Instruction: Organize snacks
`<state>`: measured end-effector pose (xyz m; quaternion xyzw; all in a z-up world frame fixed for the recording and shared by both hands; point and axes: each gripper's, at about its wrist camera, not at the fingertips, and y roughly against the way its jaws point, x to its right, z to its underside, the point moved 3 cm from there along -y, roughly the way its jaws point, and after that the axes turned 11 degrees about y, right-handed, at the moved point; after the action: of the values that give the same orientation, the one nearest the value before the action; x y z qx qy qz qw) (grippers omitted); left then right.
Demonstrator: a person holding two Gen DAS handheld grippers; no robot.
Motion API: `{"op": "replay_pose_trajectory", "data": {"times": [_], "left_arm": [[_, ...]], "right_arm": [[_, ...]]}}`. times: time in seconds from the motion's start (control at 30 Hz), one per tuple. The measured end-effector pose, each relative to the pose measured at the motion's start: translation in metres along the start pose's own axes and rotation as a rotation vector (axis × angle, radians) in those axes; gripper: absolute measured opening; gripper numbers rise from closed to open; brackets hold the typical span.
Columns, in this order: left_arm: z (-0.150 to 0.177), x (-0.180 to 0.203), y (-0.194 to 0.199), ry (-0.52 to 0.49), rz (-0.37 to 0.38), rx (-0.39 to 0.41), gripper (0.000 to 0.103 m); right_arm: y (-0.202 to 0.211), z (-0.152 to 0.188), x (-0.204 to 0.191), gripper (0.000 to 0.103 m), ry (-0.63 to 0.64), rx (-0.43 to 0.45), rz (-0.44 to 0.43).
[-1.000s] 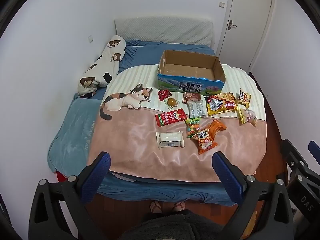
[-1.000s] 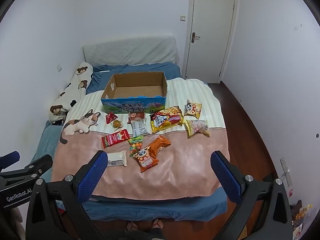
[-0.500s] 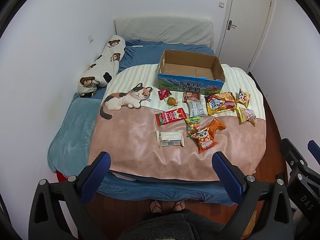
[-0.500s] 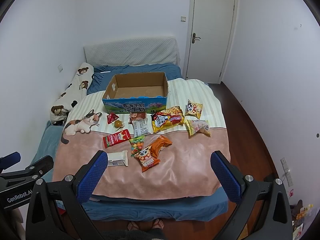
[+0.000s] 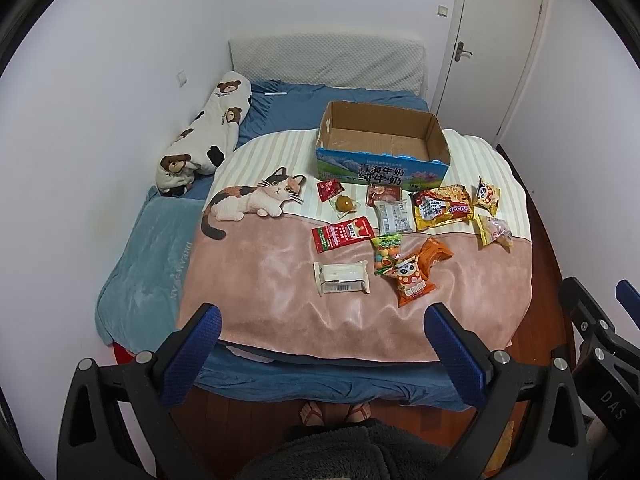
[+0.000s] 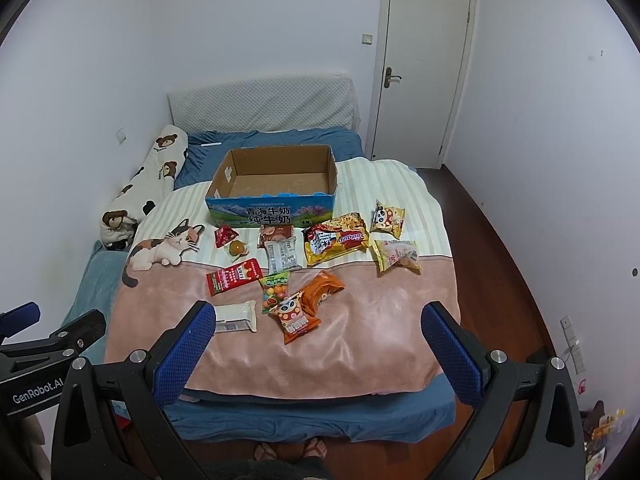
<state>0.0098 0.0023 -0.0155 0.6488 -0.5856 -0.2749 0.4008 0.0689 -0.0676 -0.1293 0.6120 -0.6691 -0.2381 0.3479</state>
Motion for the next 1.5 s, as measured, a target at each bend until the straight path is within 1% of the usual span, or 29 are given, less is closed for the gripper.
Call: {"op": "replay_pose_trajectory", "data": {"times": [1.07,1.37,1.5], "left_arm": [[-0.001,0.005,-0.003,-0.005,0.005,0.005,0.103],[0.001,0.011,-0.007,-0.016,0.011,0.002,0.103],[-0.008,0.011,-0.019,0.004,-0.001,0.027,0.103]], "right_arm": [[0.003,-0.005,0.000,0.103,-0.008,0.004,-0.004],[-0.002,-0.004,0.003,0.103,-0.014,-0.001,-0.014],[-0.014,-0.005,0.010,0.103,-0.042,-0.006,-0.024]]}}
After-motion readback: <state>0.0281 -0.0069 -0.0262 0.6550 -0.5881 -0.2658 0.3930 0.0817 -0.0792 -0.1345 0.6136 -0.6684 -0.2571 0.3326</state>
